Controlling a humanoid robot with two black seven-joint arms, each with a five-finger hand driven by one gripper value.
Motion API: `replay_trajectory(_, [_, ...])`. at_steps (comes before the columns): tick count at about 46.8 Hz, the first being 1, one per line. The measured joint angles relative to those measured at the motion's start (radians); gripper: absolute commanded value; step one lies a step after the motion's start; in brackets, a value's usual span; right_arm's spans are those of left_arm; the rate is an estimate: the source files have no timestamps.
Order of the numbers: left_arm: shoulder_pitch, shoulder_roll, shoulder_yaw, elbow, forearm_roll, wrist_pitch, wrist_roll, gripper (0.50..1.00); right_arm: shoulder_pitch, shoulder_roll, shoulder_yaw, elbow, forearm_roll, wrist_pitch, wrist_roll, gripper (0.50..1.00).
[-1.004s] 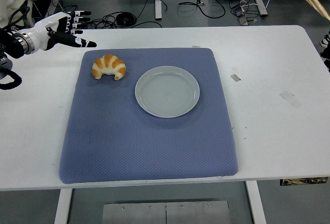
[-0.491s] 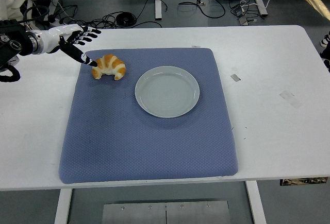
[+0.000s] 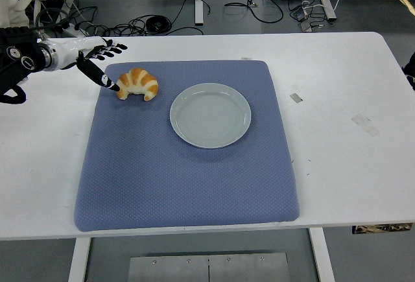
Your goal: Place the bread on the plate
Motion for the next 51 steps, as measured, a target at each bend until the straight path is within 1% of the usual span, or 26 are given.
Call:
replay_trajectory(3, [0.009, -0.015, 0.0, 0.004, 0.013, 0.002, -0.001, 0.942, 0.0, 0.0, 0.0, 0.0, 0.0, 0.0, 0.0, 1.0])
replay_trajectory(10, [0.017, -0.055, 0.0, 0.031, 0.043, 0.019, -0.001, 0.937, 0.0, 0.0, 0.0, 0.0, 0.0, 0.0, 0.0, 1.0])
replay_trajectory(25, [0.015, -0.087, 0.0, 0.041, 0.044, 0.023, 0.0, 0.934, 0.0, 0.0, 0.0, 0.0, 0.0, 0.0, 0.0, 1.0])
replay_trajectory(33, [0.014, -0.095, 0.031, 0.06, 0.043, 0.026, 0.0, 0.896, 0.0, 0.0, 0.0, -0.001, 0.0, 0.0, 0.0, 1.0])
replay_trajectory(40, [0.01, -0.1, 0.045, 0.061, 0.041, 0.027, -0.001, 0.883, 0.0, 0.0, 0.0, 0.0, 0.0, 0.0, 0.0, 1.0])
replay_trajectory(42, [0.01, -0.1, 0.045, 0.062, 0.04, 0.027, -0.001, 0.872, 0.0, 0.0, 0.0, 0.0, 0.0, 0.0, 0.0, 1.0])
replay_trajectory(45, [0.01, -0.101, 0.045, 0.069, 0.039, 0.027, -0.001, 0.842, 0.0, 0.0, 0.0, 0.0, 0.0, 0.0, 0.0, 1.0])
replay_trajectory(48, [0.012, -0.107, 0.046, 0.075, 0.039, 0.027, -0.001, 0.78, 0.0, 0.0, 0.0, 0.0, 0.0, 0.0, 0.0, 1.0])
replay_trajectory(51, [0.014, -0.111, 0.046, 0.078, 0.039, 0.027, -0.002, 0.746, 0.0, 0.0, 0.0, 0.0, 0.0, 0.0, 0.0, 1.0])
